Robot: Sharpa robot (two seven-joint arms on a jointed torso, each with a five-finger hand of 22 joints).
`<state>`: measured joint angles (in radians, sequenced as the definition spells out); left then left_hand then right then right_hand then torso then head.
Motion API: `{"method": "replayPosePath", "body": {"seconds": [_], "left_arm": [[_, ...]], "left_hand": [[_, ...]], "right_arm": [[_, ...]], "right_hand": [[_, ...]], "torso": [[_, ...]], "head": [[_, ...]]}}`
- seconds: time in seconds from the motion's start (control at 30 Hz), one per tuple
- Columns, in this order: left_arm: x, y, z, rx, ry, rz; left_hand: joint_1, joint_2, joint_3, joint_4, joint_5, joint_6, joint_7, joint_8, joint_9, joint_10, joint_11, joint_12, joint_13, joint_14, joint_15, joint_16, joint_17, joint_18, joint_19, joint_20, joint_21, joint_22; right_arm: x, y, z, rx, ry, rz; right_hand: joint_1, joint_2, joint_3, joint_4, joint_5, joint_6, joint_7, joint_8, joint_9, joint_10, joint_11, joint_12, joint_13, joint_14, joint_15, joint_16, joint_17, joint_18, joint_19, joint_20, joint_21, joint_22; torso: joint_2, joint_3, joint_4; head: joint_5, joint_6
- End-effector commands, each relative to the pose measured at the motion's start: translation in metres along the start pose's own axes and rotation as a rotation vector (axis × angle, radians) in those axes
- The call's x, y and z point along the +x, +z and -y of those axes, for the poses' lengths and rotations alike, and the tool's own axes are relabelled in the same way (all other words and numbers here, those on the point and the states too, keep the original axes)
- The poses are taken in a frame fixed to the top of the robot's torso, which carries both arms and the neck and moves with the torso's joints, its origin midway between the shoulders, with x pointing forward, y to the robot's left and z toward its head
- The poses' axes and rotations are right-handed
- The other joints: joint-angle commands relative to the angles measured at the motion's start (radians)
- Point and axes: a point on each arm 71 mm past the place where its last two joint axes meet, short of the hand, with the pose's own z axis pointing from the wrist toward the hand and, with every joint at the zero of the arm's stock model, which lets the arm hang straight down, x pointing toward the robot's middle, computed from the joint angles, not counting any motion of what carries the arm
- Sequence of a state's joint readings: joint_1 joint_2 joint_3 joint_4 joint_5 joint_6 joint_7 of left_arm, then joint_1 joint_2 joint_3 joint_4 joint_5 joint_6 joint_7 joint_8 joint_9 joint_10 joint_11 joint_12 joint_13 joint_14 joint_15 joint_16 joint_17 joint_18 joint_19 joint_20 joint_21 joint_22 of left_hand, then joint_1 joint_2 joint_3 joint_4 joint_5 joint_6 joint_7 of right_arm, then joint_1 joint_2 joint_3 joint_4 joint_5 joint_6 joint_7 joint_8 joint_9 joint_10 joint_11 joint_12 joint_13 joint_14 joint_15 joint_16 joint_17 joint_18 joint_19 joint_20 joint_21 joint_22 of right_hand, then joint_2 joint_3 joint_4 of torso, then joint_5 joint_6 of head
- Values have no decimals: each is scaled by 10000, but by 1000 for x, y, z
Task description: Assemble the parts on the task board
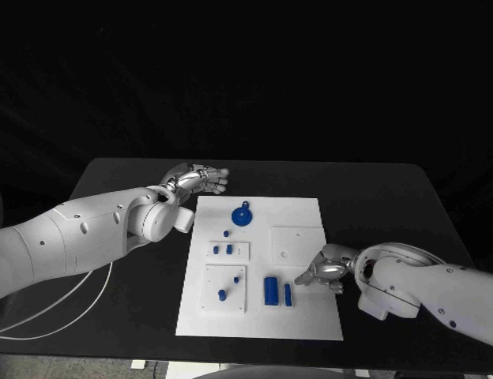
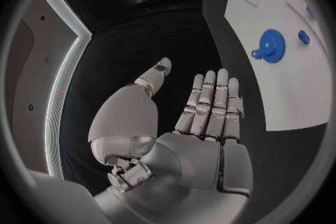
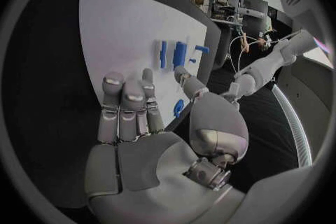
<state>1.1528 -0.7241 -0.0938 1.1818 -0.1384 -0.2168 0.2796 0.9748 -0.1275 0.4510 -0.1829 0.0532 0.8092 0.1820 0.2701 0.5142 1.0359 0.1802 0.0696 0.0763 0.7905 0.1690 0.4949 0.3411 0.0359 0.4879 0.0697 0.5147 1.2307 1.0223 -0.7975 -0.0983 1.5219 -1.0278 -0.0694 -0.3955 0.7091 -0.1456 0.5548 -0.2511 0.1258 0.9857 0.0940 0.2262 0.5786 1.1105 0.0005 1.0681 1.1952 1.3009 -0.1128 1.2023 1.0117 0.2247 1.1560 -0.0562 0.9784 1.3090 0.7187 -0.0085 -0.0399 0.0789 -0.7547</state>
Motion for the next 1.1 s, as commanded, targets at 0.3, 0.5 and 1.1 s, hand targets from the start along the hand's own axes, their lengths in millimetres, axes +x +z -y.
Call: {"method": "replayPosePath", "body": {"seconds": [0.3,0.5,1.1], "left_arm": [[1,7,1,199,-250,191],[-7,11,5,248,-330,508],[-17,27,13,534,-457,951]], "left_hand": [[12,109,-36,-22,-27,49,-16,76,-25,36,-7,40,-22,-77,35,-172,-2,-125,-27,7,-68,41],[49,137,-32,-52,-25,54,-23,89,-34,62,-34,47,-28,-181,41,-258,-15,-110,-19,18,-80,62],[91,261,-74,-147,-19,-88,-185,51,-109,61,-267,12,-61,-493,-51,-555,-68,-177,-47,-31,-205,102]], "right_arm": [[-103,16,0,-3114,3701,2559],[-141,34,14,-3355,5634,3892],[-162,42,11,-4684,7804,4437]], "right_hand": [[342,652,-752,-374,812,-444,283,-76,54,-340,88,-83,-43,-255,125,-361,-104,371,-350,62,-308,71],[751,769,-790,-356,966,-696,468,-164,65,-1110,282,-953,-644,-1151,321,-1527,-720,221,-1355,505,-1258,-240],[1364,1227,-1144,-374,991,-1826,722,-303,-284,-2066,1452,-8414,-8944,-4651,2486,-8483,-5090,-685,-6171,2426,-6228,-2731]], "torso": [[-147,-76,-19],[-301,-129,-34],[-639,72,-72]], "head": [[-301,886],[-465,1408],[-346,2103]]}}
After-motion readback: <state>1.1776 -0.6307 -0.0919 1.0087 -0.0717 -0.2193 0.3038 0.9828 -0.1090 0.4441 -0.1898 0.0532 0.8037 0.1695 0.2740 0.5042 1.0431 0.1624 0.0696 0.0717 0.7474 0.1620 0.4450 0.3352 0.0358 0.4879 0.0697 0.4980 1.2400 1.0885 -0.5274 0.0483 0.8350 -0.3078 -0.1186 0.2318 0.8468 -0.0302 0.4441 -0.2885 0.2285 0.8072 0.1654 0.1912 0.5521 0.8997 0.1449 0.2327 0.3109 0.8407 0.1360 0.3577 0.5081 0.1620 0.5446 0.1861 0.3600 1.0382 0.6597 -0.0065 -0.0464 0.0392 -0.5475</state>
